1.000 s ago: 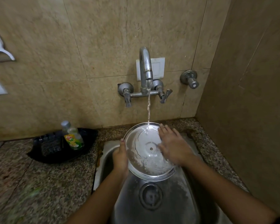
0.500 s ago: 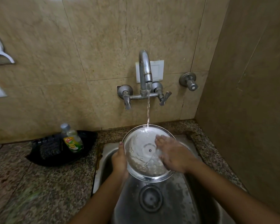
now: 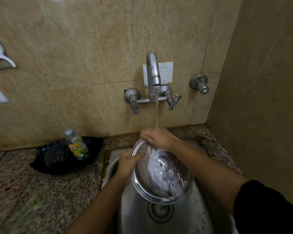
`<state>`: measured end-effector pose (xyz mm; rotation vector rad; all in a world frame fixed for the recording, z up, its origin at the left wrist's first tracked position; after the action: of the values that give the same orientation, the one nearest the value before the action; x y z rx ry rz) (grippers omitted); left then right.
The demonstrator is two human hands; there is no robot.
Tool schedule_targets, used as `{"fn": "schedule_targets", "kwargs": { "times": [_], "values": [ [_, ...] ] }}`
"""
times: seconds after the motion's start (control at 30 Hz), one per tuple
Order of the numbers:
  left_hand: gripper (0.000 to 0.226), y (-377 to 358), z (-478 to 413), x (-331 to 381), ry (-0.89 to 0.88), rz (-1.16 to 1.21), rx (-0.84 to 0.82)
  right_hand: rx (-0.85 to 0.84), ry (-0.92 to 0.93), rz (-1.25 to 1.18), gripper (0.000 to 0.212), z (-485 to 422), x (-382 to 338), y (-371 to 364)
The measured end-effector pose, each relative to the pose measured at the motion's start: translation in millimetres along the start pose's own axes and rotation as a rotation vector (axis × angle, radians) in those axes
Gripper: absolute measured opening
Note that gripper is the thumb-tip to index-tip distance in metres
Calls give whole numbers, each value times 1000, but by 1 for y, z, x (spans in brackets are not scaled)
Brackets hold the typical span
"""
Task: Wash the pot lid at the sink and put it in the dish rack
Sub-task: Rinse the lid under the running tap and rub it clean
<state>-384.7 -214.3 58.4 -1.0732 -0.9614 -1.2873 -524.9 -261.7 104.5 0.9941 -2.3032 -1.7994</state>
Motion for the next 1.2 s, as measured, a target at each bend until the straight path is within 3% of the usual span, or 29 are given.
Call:
{"fn": "schedule_targets", "kwargs": {
  "times": [0.07, 0.13, 0.37, 0.47, 0.6, 0.7, 0.87, 0.93, 1.0, 1.1, 1.2],
  "values": [
    [15, 5, -2, 3, 15, 2, -5, 55, -227, -104, 22, 15, 39, 15],
    [17, 5, -5, 4, 42, -5, -19, 95, -242, -69, 24, 24, 53, 24],
    [12, -17, -13, 13, -34, -107, -68, -158, 287, 165, 35, -3, -21, 3],
    [20, -13, -15, 16, -33, -61, -29, -136, 104, -80, 32, -1, 2, 12],
    [13, -5, -15, 17, -17, 40, 6, 98, -301, -454, 28, 19, 47, 32],
    [9, -8, -14, 23, -72, 9, -9, 109, -293, -422, 28, 19, 41, 34],
    [15, -21, -17, 31, -212, -136, -94, -122, 90, -61, 32, -4, -14, 26],
    [11, -19, -17, 30, -209, -123, -81, -81, 25, -166, 32, -1, -6, 30],
    [8, -11, -16, 28, -188, -78, -1, 77, -147, -310, 30, 11, 18, 38],
    [8, -1, -11, 16, -116, 99, 112, 314, -389, -283, 33, 32, 51, 39],
    [3, 0, -7, 13, -100, 83, 113, 303, -401, -226, 37, 33, 52, 34]
  ]
}}
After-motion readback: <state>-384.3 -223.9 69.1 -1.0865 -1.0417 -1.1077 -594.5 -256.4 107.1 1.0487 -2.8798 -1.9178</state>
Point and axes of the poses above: each hand's wrist, its own z-axis away from the middle knuckle, its own y-axis out of the back of the hand, x = y × z, the point moved 5 cm from there along -z, towards the middle knuckle, and after that the axes turned 5 degrees about x, right-handed, at the moved point
